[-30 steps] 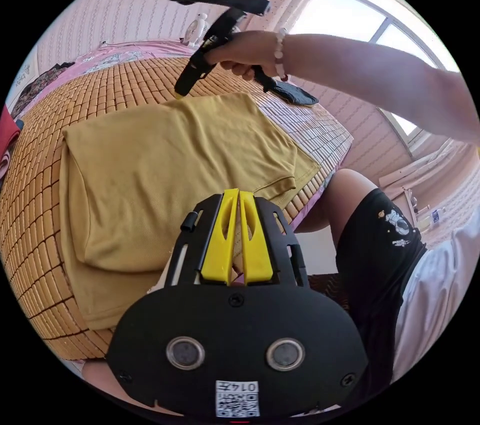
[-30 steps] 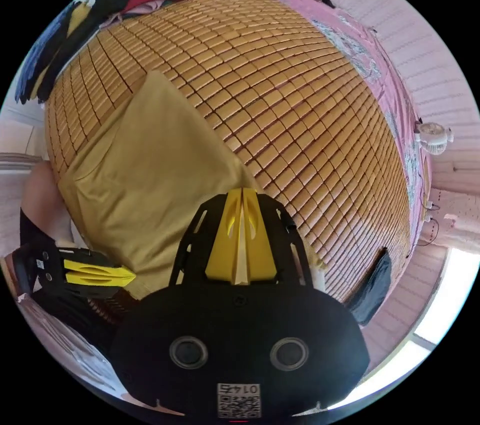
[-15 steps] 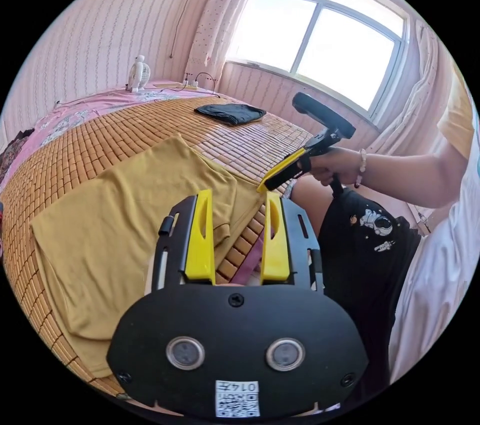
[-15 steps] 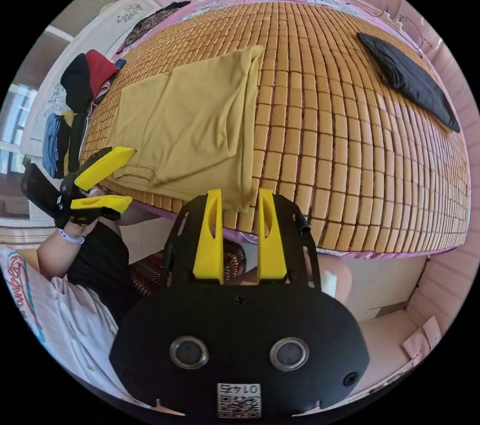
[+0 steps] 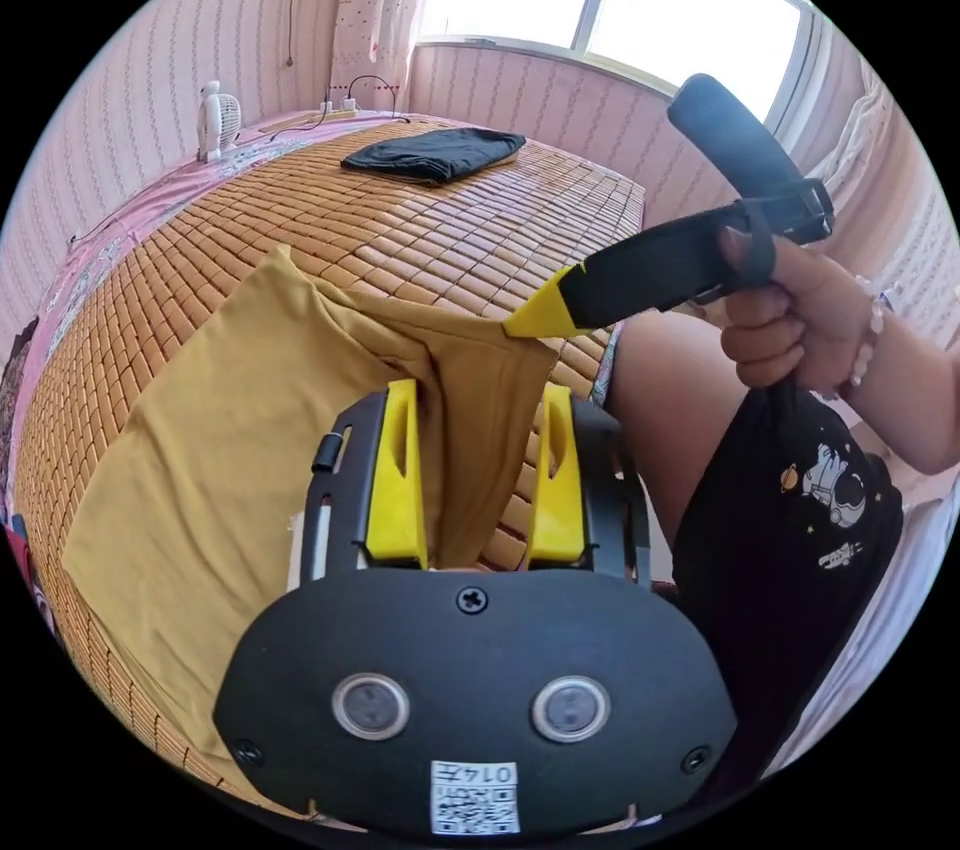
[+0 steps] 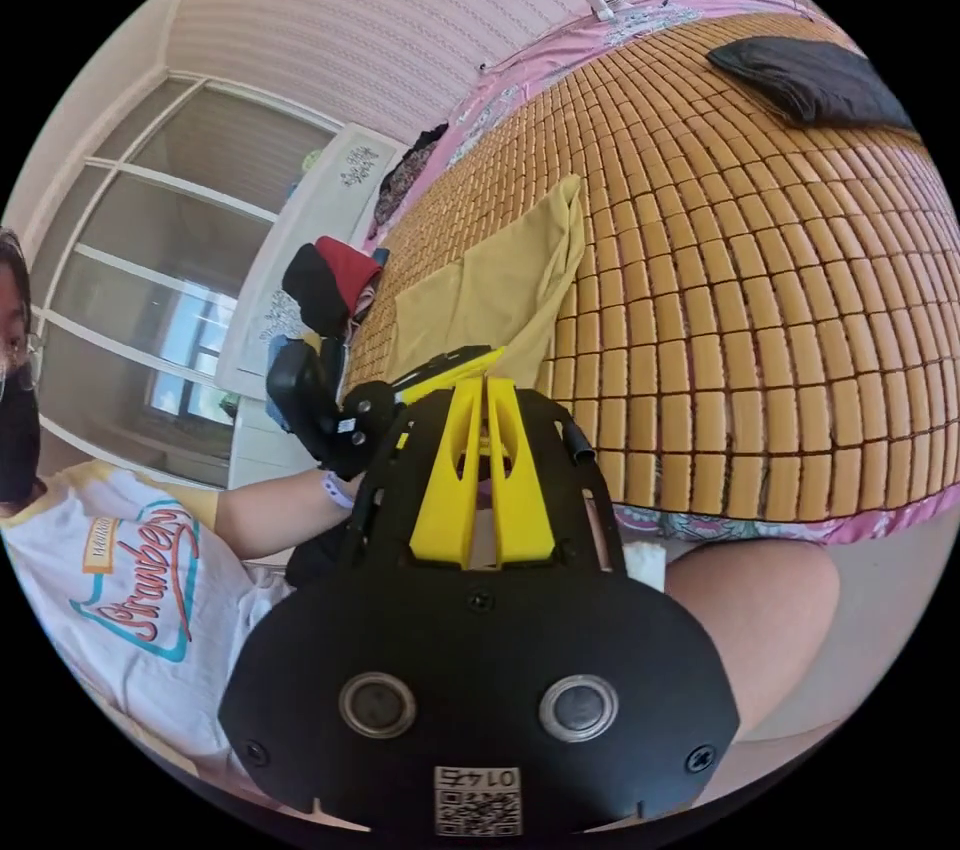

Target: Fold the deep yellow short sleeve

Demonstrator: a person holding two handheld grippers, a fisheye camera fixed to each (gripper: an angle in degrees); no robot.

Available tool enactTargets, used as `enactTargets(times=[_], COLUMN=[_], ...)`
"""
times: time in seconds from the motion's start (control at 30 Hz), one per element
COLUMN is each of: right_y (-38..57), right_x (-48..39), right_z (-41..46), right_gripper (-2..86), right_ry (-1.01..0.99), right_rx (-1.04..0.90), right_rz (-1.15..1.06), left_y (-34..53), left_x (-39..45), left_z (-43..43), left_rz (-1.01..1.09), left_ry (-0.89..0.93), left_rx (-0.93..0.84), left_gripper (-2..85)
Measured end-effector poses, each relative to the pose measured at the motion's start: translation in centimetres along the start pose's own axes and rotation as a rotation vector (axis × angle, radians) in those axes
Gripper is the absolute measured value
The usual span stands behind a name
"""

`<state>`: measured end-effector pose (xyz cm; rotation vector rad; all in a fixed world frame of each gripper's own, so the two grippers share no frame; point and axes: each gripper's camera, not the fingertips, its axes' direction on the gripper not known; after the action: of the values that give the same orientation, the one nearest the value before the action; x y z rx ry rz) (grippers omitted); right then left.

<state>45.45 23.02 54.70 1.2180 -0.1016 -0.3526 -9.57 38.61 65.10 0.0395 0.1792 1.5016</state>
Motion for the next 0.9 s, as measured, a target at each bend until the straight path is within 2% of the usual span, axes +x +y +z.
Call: enactTargets(times=[0.07, 0.13, 0.3, 0.43, 0.57, 0.63, 0.8, 0.9], right_y=[0.6, 1.6, 2.6, 1.1, 0.0, -0.3, 1.0, 2.1], right_x=[1.2, 2.6, 7.1, 8.3, 8.8, 9.7, 9.3, 7.4], right_z=[0.1, -1.2, -3.8, -4.1, -4.1, -4.0, -8.3, -12.6], right_gripper=[1.0, 2.2, 10.1, 12.6, 9.9, 3.4, 1.6, 1.4], right_ry=[-0.075, -0.057, 0.023, 0.083, 0.128, 0.115, 0.041, 0.083], right_rx=[-0.021, 0.019, 0.141, 0.211, 0.259, 0.23, 0.33, 0.408], right_rz=[0.032, 0.058, 0.18, 0.192, 0.188, 0.222, 0.208, 0.165], left_y=[0.0, 0.5, 2.8, 5.4, 7.2, 7.6, 7.8, 7.1], left_x=[-0.3, -0.5, 1.7, 3.6, 4.0, 4.1, 3.9, 3.7], left_z=[0.2, 0.1, -2.4, -5.2, -7.3, -7.9, -9.4, -9.8], left_rz=[-0.057, -0.1, 0.016, 0.072, 0.044, 0.049, 0.052, 0.036], left_ry=[-0.063, -0.075, -0.043, -0.008, 0.013, 0.008, 0.035, 0.086], left_rx=[-0.021, -0.05, -0.015, 0.012, 0.023, 0.028, 0.082, 0.134], left_gripper=[4.6, 1.1, -0.7, -0.8, -0.8, -0.8, -0.8, -0.8])
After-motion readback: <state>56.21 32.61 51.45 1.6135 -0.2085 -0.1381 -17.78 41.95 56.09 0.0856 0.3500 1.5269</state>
